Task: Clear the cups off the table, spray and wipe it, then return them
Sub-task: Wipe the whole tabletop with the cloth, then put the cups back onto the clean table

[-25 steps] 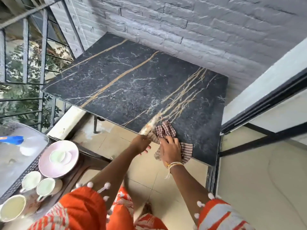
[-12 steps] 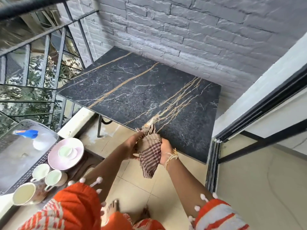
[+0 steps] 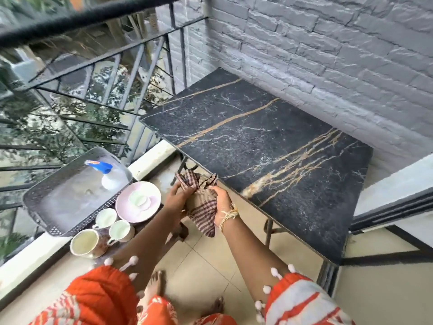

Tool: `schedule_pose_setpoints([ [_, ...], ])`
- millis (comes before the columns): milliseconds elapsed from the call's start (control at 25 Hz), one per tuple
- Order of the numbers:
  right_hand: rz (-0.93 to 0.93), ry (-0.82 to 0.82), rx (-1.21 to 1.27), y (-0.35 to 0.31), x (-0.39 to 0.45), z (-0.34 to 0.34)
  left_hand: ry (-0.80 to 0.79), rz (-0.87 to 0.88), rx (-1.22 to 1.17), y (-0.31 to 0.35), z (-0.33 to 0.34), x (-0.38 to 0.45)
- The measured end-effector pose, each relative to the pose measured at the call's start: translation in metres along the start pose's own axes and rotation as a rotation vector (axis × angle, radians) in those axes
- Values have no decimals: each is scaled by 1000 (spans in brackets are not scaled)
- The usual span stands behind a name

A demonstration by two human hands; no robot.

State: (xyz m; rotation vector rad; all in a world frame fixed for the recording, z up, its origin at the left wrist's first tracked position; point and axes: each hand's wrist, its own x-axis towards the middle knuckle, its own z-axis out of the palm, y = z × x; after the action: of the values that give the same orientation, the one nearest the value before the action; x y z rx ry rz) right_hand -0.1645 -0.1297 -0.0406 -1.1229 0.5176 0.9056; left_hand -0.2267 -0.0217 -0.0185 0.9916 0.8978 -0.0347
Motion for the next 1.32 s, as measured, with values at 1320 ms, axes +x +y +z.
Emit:
schedule_pose_setpoints([
  [1320, -66, -160, -1615, 194, 171, 343, 365, -165, 405, 72, -424, 127],
])
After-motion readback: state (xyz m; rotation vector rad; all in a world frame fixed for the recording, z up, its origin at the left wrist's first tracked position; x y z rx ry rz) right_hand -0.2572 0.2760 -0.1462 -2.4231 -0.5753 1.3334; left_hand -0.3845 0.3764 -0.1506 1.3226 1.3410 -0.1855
